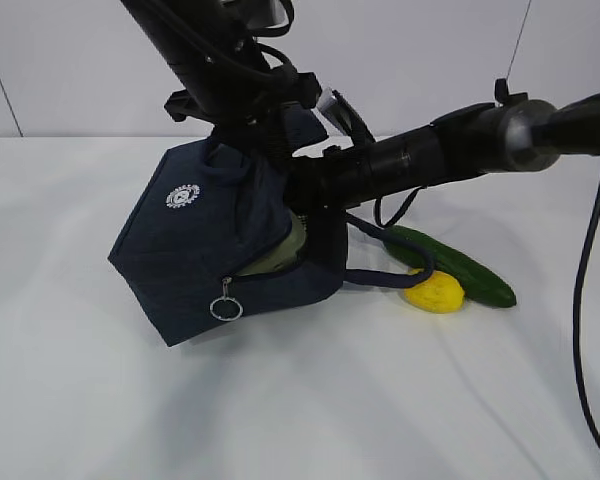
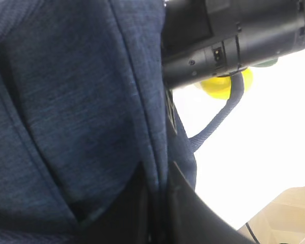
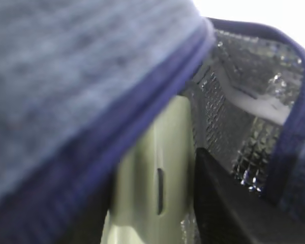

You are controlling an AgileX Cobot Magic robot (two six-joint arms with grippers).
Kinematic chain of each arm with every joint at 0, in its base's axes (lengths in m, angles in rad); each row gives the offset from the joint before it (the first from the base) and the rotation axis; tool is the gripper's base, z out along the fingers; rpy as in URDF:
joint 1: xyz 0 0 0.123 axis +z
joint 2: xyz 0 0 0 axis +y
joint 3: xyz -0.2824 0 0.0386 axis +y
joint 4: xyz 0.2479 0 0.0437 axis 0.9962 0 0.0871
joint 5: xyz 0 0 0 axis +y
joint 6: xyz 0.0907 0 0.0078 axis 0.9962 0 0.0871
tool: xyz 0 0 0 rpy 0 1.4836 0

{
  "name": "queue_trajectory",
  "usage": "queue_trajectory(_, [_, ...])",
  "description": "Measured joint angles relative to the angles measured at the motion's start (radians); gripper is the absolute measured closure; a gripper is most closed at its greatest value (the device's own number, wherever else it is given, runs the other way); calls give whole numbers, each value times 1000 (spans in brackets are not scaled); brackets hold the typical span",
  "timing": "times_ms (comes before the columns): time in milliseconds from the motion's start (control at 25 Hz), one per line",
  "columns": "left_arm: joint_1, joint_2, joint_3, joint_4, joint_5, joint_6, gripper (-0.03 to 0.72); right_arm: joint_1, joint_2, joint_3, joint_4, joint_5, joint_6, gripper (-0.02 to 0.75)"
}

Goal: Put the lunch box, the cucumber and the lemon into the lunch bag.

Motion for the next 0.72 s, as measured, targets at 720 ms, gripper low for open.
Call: queue_trajectory(720, [0,10,0,-6,-4,5,686,0,6,-4,-6,22,6,321])
